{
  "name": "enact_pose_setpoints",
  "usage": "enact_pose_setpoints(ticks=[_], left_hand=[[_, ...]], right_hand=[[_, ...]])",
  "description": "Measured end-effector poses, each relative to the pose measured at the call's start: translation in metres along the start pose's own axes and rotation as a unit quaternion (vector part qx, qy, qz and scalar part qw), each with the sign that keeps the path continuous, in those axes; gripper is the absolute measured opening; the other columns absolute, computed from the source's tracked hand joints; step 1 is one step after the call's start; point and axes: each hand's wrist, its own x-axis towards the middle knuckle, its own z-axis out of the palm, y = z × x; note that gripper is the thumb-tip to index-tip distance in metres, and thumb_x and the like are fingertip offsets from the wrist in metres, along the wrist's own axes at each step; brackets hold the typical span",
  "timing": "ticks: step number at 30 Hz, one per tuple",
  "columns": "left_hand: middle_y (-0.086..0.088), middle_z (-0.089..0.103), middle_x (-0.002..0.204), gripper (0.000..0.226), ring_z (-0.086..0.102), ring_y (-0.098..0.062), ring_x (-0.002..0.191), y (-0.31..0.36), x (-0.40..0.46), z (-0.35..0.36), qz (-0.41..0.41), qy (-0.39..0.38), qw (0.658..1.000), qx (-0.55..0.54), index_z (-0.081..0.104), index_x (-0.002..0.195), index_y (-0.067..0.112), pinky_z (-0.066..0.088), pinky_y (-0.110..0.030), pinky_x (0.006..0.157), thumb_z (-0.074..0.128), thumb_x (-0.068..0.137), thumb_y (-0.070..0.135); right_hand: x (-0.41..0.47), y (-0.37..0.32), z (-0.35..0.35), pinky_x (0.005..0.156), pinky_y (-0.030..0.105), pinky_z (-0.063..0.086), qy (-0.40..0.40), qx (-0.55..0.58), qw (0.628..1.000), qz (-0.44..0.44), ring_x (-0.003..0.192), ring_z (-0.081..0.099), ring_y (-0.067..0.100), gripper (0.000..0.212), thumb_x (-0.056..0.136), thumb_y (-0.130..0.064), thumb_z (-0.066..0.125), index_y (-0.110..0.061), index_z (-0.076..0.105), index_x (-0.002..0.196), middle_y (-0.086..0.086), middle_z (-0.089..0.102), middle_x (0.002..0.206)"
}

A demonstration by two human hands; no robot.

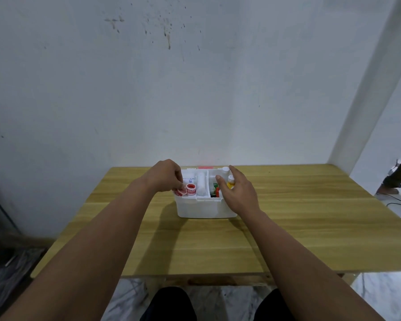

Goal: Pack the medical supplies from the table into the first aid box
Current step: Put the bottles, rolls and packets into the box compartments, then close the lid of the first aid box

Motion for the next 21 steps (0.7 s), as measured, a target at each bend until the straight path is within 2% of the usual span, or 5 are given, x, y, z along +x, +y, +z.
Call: enact_pose_setpoints(ticks=[4, 9, 13, 17, 21], left_hand=[[0.003, 0.072, 0.072, 0.014, 0.062, -0.007, 0.065, 0.000, -0.001, 0.001, -0.001, 0.009, 1.000, 0.013, 0.076, 0.076, 0.012, 0.041, -0.022, 0.053, 0.087, 0.075, 0.021], [0.003, 0.073, 0.079, 0.013, 0.066, -0.012, 0.077, -0.004, -0.003, 0.004, 0.001, 0.016, 1.000, 0.011, 0.075, 0.076, 0.014, 0.048, -0.025, 0.060, 0.085, 0.076, 0.022], [0.006, 0.071, 0.074, 0.007, 0.065, -0.012, 0.071, -0.012, -0.003, 0.008, 0.010, 0.052, 0.999, -0.012, 0.072, 0.074, 0.018, 0.051, -0.029, 0.060, 0.073, 0.080, 0.021], [0.010, 0.069, 0.080, 0.010, 0.065, -0.011, 0.077, -0.020, 0.003, 0.015, -0.007, 0.109, 0.994, -0.031, 0.069, 0.082, 0.022, 0.058, -0.037, 0.071, 0.066, 0.086, 0.031], [0.005, 0.068, 0.104, 0.036, 0.064, -0.016, 0.094, -0.029, 0.012, 0.023, -0.057, 0.109, 0.991, -0.056, 0.065, 0.107, 0.021, 0.056, -0.041, 0.083, 0.063, 0.089, 0.053]], right_hand=[[0.000, 0.000, 0.000, 0.097, 0.031, 0.041, -0.002, -0.004, 1.000, 0.002, 0.136, 0.050, 0.016, 0.071, 0.096, -0.060, 0.054, -0.022, 0.040, 0.155, -0.001, 0.047, 0.156], [-0.001, -0.001, -0.001, 0.099, 0.033, 0.043, -0.002, 0.003, 1.000, 0.000, 0.135, 0.051, 0.016, 0.071, 0.096, -0.059, 0.055, -0.021, 0.041, 0.154, -0.001, 0.048, 0.155], [0.002, -0.001, -0.003, 0.099, 0.029, 0.038, -0.019, 0.014, 1.000, 0.003, 0.137, 0.048, 0.015, 0.074, 0.096, -0.062, 0.054, -0.022, 0.039, 0.156, -0.002, 0.043, 0.158], [0.009, 0.003, -0.003, 0.105, 0.029, 0.039, -0.017, 0.053, 0.998, 0.022, 0.137, 0.048, 0.016, 0.075, 0.093, -0.066, 0.054, -0.022, 0.044, 0.153, -0.002, 0.046, 0.156], [0.023, 0.006, -0.003, 0.109, 0.039, 0.044, 0.014, 0.138, 0.986, 0.092, 0.131, 0.054, 0.018, 0.069, 0.091, -0.070, 0.055, -0.024, 0.056, 0.143, 0.001, 0.058, 0.144]])
